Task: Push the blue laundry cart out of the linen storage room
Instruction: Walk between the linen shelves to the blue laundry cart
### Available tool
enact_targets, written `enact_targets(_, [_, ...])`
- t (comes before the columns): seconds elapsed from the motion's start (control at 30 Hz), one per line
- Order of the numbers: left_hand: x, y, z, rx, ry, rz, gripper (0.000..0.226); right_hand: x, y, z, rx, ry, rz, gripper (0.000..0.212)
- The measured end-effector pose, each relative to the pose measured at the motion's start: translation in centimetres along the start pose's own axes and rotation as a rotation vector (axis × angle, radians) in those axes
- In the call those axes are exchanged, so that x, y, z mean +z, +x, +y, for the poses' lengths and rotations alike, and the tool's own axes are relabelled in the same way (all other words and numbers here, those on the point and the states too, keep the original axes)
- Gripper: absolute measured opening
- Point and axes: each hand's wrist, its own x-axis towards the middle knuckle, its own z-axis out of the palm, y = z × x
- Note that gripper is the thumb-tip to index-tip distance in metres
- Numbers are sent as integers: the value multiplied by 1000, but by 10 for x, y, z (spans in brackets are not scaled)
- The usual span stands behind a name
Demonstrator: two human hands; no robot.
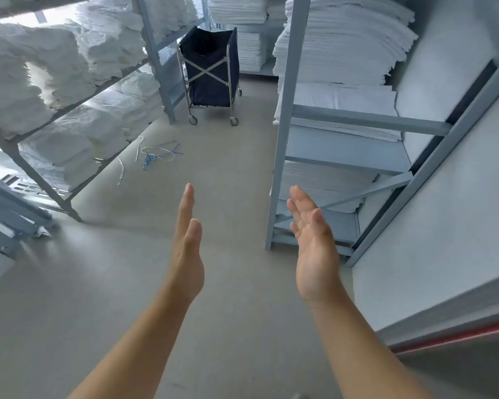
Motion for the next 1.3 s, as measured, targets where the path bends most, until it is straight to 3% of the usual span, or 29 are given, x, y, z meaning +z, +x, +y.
enact_targets(0.1, [-12, 9, -1, -17, 34, 0, 75, 12, 4, 5, 9, -40, 8, 67])
enact_targets(0.2, [-21, 21, -5, -35, 30, -23, 74, 26, 11, 11, 41, -59, -19, 82])
enact_targets(0.43, [-41, 62, -19, -66, 21, -18, 79, 55, 57, 33, 56, -45, -49, 88])
enact_targets(0.57, [-48, 98, -32, -69, 18, -20, 80, 69, 94, 47, 47, -32, -64, 75])
enact_targets(0.63, [-50, 120, -40, -75, 19, -20, 79, 75, 117, 54, 58, -23, -66, 73])
enact_targets(0.77, [-52, 175, -56, -71, 31, -8, 78, 85, 172, 64, 49, 4, -64, 90])
enact_targets(1.3, [-48, 387, -107, -56, 38, -5, 66, 126, 388, 93, 45, 43, -30, 89])
